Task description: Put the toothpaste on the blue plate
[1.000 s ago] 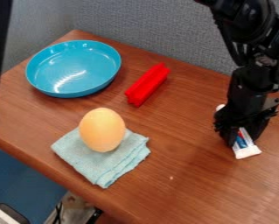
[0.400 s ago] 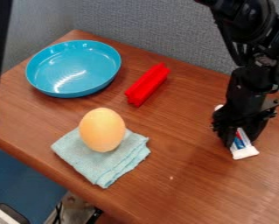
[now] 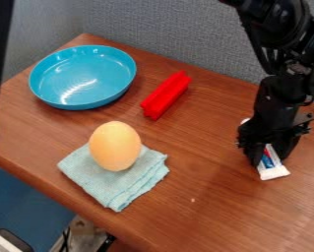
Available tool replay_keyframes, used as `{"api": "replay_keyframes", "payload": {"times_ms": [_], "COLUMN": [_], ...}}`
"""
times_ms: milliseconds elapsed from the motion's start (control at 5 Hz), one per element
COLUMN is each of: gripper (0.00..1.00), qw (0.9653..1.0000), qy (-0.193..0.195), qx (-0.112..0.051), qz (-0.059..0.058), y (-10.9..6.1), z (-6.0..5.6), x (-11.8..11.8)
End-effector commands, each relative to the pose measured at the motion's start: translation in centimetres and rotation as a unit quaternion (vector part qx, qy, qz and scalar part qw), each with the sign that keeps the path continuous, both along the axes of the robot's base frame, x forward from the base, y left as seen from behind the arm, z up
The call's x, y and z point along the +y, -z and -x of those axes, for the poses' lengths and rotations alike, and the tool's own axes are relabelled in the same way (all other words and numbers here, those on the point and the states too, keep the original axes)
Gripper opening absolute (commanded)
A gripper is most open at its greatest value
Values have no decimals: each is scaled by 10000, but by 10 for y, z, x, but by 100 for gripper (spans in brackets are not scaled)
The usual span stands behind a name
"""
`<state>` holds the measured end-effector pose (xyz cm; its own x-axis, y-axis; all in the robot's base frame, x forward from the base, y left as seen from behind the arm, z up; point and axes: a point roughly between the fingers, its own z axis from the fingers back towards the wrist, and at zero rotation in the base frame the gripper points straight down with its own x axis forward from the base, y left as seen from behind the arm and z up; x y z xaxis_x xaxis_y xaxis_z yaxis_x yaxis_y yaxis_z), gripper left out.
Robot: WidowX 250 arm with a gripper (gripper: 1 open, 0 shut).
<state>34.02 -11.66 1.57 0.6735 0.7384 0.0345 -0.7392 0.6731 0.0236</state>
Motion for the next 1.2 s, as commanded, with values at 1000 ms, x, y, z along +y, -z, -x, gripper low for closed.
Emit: {"api": "replay_keyframes", "payload": {"times_ms": [1000], "gripper": [0], "qw": [9995], "qy": [214], "qx": [-245], "qz": [42], "y": [-36], "z": [-2], "x": [6]}}
